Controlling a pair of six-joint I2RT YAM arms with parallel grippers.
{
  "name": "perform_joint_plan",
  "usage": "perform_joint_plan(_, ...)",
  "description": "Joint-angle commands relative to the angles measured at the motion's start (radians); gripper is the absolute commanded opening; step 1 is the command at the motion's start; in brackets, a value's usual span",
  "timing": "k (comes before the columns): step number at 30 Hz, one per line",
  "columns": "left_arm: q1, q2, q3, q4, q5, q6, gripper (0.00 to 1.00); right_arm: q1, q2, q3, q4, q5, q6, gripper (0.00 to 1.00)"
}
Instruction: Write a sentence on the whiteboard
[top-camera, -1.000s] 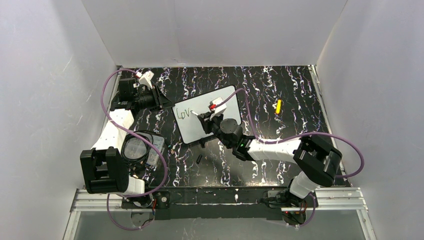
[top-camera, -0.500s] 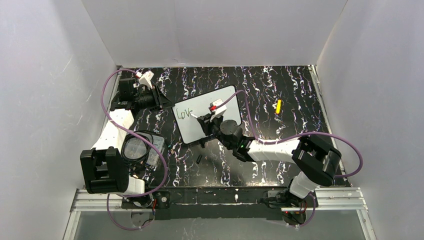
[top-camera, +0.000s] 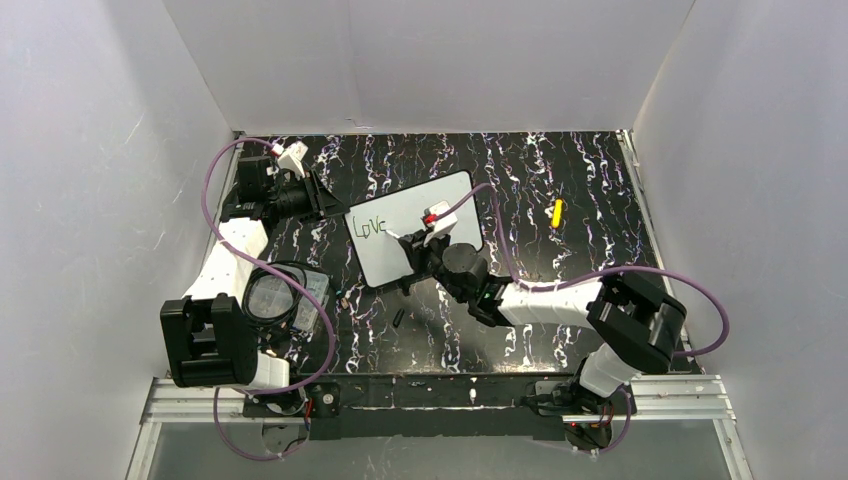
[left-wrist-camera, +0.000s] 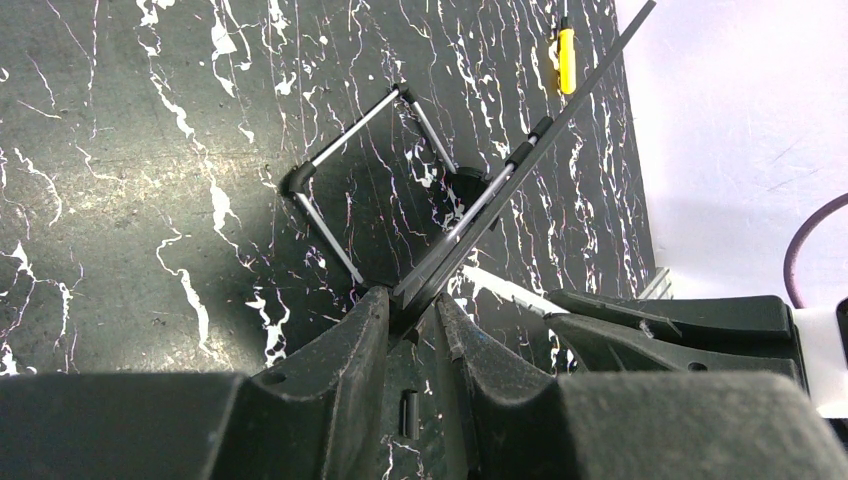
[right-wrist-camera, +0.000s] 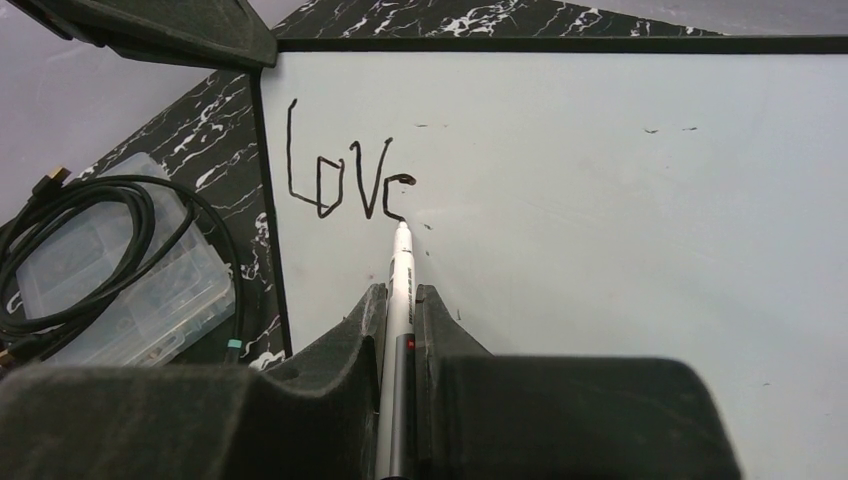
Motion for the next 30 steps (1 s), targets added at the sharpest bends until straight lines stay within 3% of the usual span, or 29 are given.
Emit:
perform_joint_plan(1, -0.002, -0.006, 0.026, -0.014, 0.052, -0.001, 0.22, -0.007, -0.041, -0.02, -0.019, 0.091, -0.016, 0.01)
perform_joint_plan(12, -0.002, -0.005, 0.024, -0.014, 0.052, -0.002, 0.22, -0.004, -0.1, -0.01, 0.015, -0.048, -0.026, 0.01)
perform_joint_plan(30, -0.003, -0.003, 0.027, -0.014, 0.056, -0.004, 0.22, -0.004, 0.005, 0.06, 0.052, -0.018, -0.057, 0.01)
